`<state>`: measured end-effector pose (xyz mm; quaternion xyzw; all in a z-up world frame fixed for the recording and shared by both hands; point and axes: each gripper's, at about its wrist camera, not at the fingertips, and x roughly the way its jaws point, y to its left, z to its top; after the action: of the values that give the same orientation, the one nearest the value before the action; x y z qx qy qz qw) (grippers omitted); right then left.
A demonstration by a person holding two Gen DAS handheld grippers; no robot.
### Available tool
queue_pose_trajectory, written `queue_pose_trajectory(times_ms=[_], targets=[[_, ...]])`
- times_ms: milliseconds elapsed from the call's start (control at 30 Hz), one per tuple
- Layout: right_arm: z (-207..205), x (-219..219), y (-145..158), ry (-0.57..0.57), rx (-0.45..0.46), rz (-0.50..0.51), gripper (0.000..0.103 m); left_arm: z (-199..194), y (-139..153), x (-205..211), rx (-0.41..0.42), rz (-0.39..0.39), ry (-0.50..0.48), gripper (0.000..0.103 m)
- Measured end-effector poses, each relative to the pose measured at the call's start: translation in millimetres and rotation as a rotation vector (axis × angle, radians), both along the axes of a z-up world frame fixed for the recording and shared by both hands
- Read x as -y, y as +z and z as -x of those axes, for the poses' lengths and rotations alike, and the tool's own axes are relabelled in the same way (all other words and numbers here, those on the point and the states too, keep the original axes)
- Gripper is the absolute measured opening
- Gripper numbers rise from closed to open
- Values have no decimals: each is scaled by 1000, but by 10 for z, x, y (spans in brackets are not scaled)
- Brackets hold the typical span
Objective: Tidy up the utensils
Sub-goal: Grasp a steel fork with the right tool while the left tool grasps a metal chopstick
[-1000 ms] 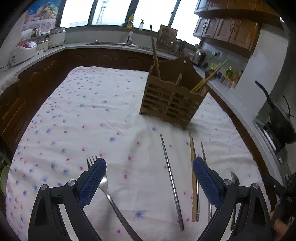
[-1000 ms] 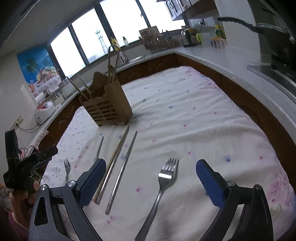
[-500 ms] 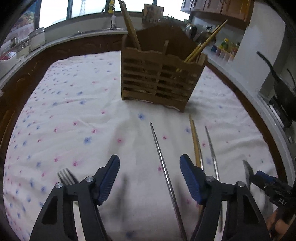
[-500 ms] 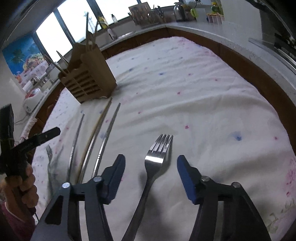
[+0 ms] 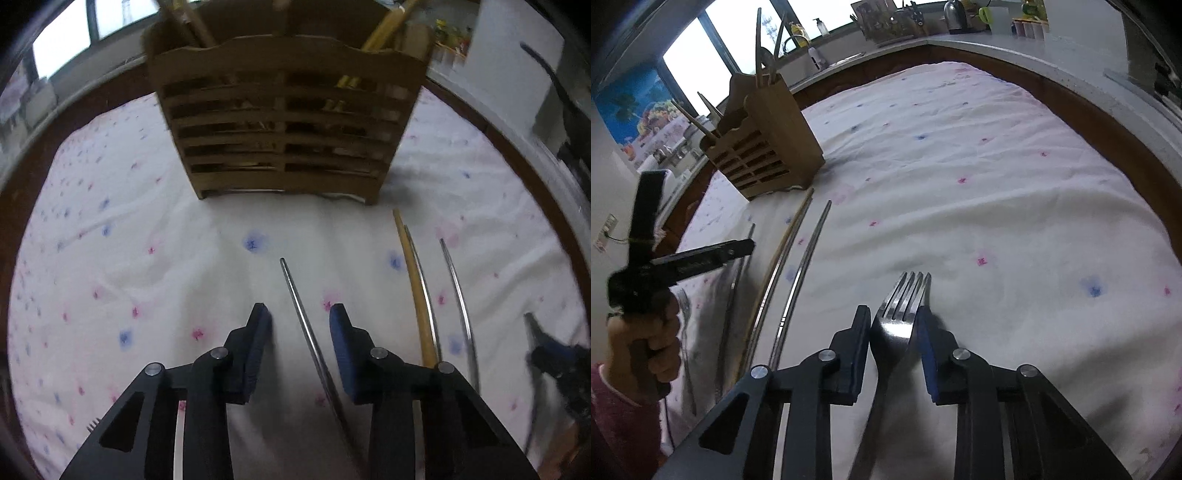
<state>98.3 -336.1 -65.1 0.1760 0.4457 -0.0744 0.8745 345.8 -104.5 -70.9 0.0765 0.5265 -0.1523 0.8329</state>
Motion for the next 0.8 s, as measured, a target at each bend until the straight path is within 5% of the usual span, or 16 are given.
queue_pose_trajectory(times_ms=[133, 267, 800], targets=[[-23, -34, 8, 11, 5, -24, 21, 15, -26, 31, 6, 4, -35, 8], [-39, -102, 60, 34, 23, -33, 21, 93, -34, -18, -3, 31, -55, 4], [32, -327, 435, 82, 127, -63, 20, 769, 782, -718, 115, 287, 20, 3]])
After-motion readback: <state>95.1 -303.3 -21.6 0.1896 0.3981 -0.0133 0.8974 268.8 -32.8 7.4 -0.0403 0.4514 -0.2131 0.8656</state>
